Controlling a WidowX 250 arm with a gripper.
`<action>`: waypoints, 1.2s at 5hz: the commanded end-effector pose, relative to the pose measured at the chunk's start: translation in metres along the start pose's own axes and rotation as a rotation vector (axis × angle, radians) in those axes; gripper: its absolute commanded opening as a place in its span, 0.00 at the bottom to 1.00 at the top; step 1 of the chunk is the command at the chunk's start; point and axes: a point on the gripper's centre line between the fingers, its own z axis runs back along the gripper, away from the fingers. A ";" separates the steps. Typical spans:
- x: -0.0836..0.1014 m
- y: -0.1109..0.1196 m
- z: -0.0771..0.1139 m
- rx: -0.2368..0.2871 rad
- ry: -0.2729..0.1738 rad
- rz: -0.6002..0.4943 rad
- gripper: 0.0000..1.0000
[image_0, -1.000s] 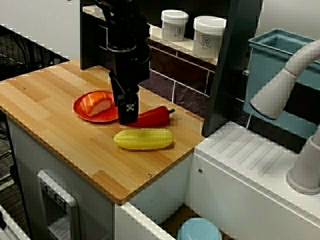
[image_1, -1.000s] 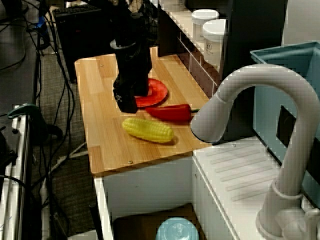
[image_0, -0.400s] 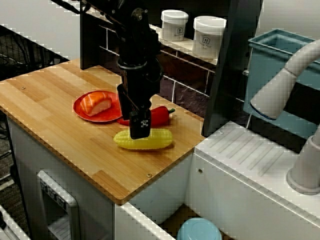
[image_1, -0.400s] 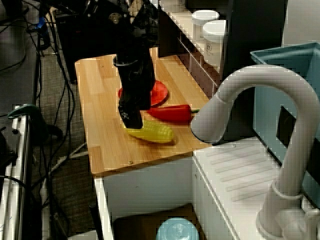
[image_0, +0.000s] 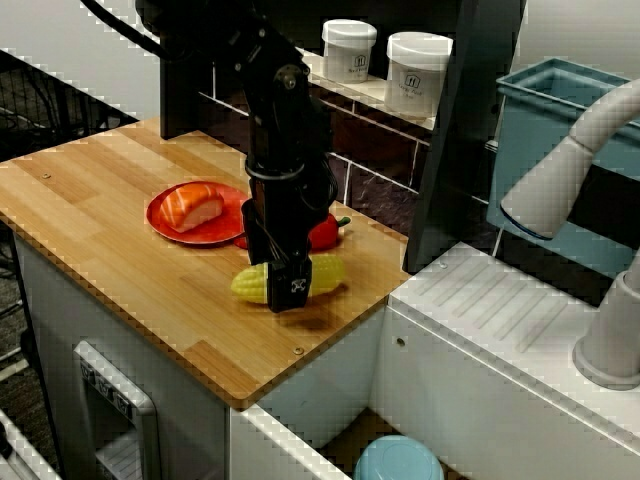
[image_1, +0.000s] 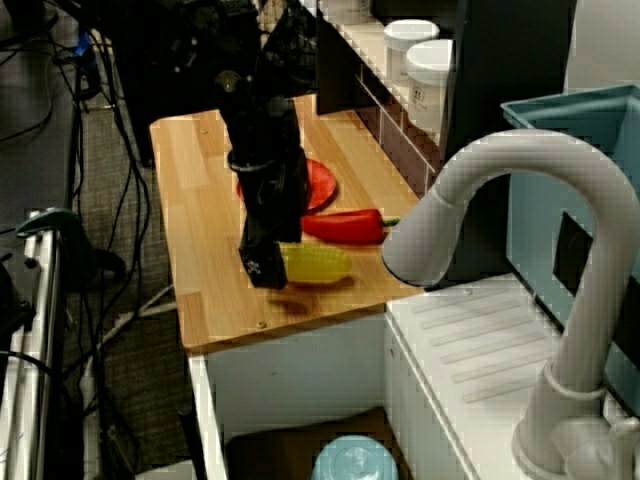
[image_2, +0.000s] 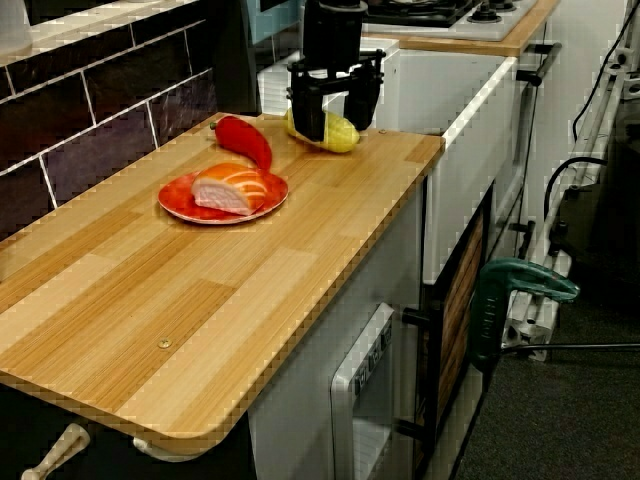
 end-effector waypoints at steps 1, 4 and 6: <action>-0.002 0.006 -0.007 0.010 -0.021 0.053 0.00; -0.015 0.048 0.047 -0.077 -0.035 0.148 0.00; -0.038 0.085 0.069 -0.048 -0.061 0.250 0.00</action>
